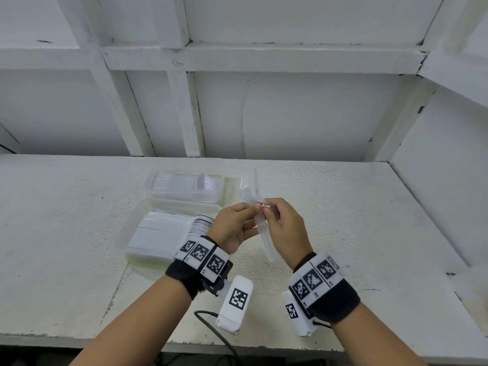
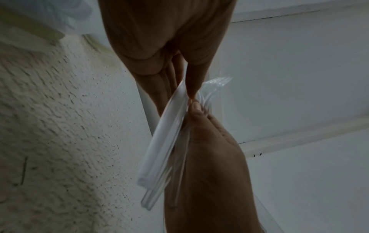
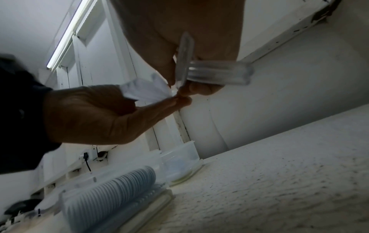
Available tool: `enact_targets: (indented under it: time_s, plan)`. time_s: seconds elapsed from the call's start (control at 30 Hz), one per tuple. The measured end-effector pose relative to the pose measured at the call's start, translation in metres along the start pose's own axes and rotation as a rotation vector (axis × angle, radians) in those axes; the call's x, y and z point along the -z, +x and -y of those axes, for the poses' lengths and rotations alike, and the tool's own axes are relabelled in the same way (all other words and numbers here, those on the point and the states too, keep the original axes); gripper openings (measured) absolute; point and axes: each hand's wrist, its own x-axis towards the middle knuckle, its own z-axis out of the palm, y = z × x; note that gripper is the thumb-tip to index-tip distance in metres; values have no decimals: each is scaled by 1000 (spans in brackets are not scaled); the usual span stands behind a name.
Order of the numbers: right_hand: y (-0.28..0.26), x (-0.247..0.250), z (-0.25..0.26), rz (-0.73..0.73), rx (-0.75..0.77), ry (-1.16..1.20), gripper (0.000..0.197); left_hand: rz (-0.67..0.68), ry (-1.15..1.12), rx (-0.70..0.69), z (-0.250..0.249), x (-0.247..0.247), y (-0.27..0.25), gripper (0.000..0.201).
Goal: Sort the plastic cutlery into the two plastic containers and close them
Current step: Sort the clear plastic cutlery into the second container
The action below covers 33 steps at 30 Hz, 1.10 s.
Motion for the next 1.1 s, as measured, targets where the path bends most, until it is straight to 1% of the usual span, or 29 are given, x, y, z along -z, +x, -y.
enact_targets:
  time_s: [0.07,0.17,0.27,0.3,0.37,0.43,0.5,0.53,0.63,0.77,0.87,0.97,1.1]
  plan:
    - [1,0,-1,8,-22,-2,23,-6,6,13,0,1,0,12]
    - [3,0,-2,36,-88,59,25,-1,7,41,0,1,0,13]
    - [4,3,-3,88,-91,30,26,14,13,64,-1,1,-1,13]
    - [4,4,-3,86,-84,4,26,14,25,68,-1,0,-2,12]
    - [5,8,-2,36,-89,-21,26,-7,60,68,-2,0,-2,8]
    - [6,12,0,-9,-109,2,27,-42,89,48,-1,-1,-2,5]
    - [7,13,1,5,-146,25,29,-62,90,31,-1,-2,-1,4]
    - [7,12,1,13,-156,24,27,-67,84,28,0,-2,-1,4]
    - [7,6,-1,0,-102,-44,9,-61,79,25,1,-4,-2,6]
    - [3,-3,-4,-30,-28,-89,11,-53,72,-7,2,-7,-3,4]
    - [1,-5,-3,-48,-7,-105,11,-67,86,-29,3,-6,-3,13]
    - [2,-2,-1,-49,-27,-84,14,-15,127,-23,3,-3,-7,12]
    - [7,6,0,38,-62,-76,15,68,245,-10,-1,-1,-10,14]
